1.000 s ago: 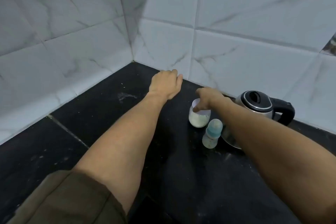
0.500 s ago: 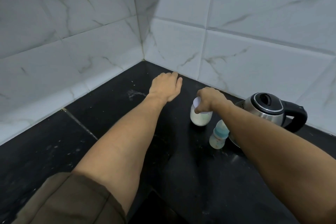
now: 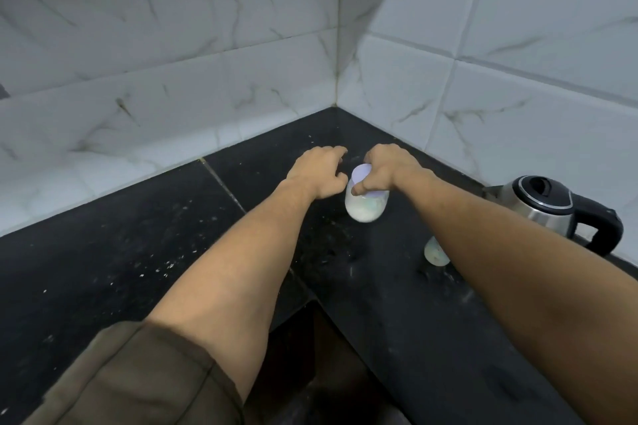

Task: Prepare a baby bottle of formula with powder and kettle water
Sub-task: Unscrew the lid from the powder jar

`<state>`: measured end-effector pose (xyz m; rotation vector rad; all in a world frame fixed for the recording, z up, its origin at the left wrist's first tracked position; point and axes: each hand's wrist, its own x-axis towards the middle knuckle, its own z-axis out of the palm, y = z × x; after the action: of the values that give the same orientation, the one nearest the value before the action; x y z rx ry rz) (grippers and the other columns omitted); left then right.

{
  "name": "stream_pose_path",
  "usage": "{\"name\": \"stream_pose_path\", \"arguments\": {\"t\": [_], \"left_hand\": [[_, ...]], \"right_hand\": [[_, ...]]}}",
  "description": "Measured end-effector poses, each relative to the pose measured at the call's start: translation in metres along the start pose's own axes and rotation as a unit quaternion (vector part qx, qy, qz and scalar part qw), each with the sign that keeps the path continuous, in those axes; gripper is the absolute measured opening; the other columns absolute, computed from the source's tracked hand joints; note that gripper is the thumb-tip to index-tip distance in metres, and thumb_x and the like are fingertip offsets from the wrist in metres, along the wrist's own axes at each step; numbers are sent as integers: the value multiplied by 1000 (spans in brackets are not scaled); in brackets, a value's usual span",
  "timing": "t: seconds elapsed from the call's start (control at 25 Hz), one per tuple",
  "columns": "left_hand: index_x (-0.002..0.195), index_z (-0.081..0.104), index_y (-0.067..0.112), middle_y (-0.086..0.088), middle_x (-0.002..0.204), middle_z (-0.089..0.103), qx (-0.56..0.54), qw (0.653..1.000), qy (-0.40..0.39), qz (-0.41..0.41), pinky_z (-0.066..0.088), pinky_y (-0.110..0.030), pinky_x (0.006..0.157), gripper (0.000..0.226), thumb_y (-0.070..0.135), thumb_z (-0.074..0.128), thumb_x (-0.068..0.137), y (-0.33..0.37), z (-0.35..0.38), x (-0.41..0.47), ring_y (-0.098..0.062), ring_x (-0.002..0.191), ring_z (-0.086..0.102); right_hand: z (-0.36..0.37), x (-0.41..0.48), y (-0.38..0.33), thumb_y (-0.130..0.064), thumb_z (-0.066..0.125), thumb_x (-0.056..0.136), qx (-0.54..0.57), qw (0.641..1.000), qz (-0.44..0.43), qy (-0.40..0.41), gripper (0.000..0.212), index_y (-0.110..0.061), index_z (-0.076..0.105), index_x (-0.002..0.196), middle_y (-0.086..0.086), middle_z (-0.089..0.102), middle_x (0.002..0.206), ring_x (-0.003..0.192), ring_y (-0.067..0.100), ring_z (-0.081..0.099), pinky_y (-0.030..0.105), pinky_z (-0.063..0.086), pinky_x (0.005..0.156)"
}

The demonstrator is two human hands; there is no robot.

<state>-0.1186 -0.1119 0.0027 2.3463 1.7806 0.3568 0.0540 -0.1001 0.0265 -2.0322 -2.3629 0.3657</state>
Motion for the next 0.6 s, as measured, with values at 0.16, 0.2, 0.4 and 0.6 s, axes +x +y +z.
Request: {"name": "stream_pose_path", "arguments": {"t": [0.16, 0.2, 0.4, 0.6], "left_hand": [[159, 39, 12, -7, 147, 59, -10, 999, -50, 14, 47, -44, 109, 82, 34, 72, 87, -13, 13, -27, -30, 135, 54], [160, 36, 12, -7, 149, 57, -13, 997, -68, 16, 46, -43, 110, 87, 35, 75, 85, -18, 17, -33, -30, 135, 53], [158, 40, 18, -3, 149, 56, -65, 990, -128, 3, 47, -39, 108, 100, 39, 89, 73, -40, 38, -55, -26, 133, 55], [140, 54, 19, 5, 129, 64, -150, 980, -128, -25, 50, -34, 97, 90, 45, 96, 65, -54, 63, -71, -19, 117, 60]], "right_hand": [[18, -17, -23, -50, 87, 63, 2, 1000, -5, -11, 48, -16, 70, 93, 2, 71, 87, 79, 23, 68, 31, 51, 61], [22, -21, -27, -50, 88, 63, 4, 1000, -1, -13, 49, -17, 69, 93, 1, 70, 87, 78, 23, 68, 30, 49, 60], [45, -35, -45, -49, 88, 65, 15, 999, 21, -20, 48, -17, 70, 96, 1, 71, 89, 82, 23, 69, 32, 54, 64], [73, -45, -60, -50, 89, 65, 30, 999, 31, -31, 52, -18, 71, 101, 0, 72, 96, 87, 23, 69, 37, 61, 73]]}}
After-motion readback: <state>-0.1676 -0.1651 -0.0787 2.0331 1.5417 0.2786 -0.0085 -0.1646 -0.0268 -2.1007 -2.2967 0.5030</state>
